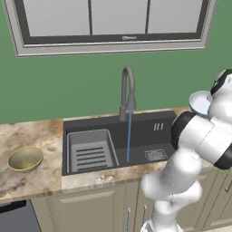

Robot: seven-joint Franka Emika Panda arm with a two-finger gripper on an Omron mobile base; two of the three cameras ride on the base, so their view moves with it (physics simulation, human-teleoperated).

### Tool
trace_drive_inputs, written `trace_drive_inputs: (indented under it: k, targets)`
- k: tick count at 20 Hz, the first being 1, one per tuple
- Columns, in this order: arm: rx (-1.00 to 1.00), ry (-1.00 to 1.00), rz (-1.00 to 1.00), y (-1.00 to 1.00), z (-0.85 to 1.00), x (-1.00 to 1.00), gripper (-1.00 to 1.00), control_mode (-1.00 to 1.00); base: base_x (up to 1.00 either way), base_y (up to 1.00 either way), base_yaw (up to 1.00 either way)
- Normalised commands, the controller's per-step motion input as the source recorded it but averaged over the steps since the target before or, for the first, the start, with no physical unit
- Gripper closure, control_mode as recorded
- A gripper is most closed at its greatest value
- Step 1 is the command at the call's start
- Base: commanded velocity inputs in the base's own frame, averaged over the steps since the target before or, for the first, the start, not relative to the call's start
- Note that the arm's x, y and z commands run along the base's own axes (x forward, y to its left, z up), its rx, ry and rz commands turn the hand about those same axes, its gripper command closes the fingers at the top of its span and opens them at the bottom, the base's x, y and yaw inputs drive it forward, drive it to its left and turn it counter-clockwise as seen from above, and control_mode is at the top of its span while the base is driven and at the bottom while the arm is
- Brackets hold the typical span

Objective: Rinse each bowl for a few seconds and place them down in the sink or on the counter.

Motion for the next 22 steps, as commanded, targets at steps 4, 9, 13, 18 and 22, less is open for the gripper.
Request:
trace_drive_inputs:
  k: [4,9,13,18,22]
  targets:
    - [-0.28,-0.07,0.13,0.51,-0.11,0.22,1.00,-1.00,0.00,0.00,0.00]
    - [-0.22,0.11,0.09,0.36,-0.01,0.32,1.00,-1.00,0.00,0.00,0.00]
    - [-0.17,0.25,0.07,0.23,0.00,0.39,1.00,-1.00,0.00,0.00,0.00]
    - [-0.07,0.20,0.04,0.18,0.00,0.32,1.00,-1.00,0.00,0.00,0.00]
    - [0.12,0.05,0.03,0.04,-0.08,0.32,1.00,-1.00,0.00,0.00,0.00]
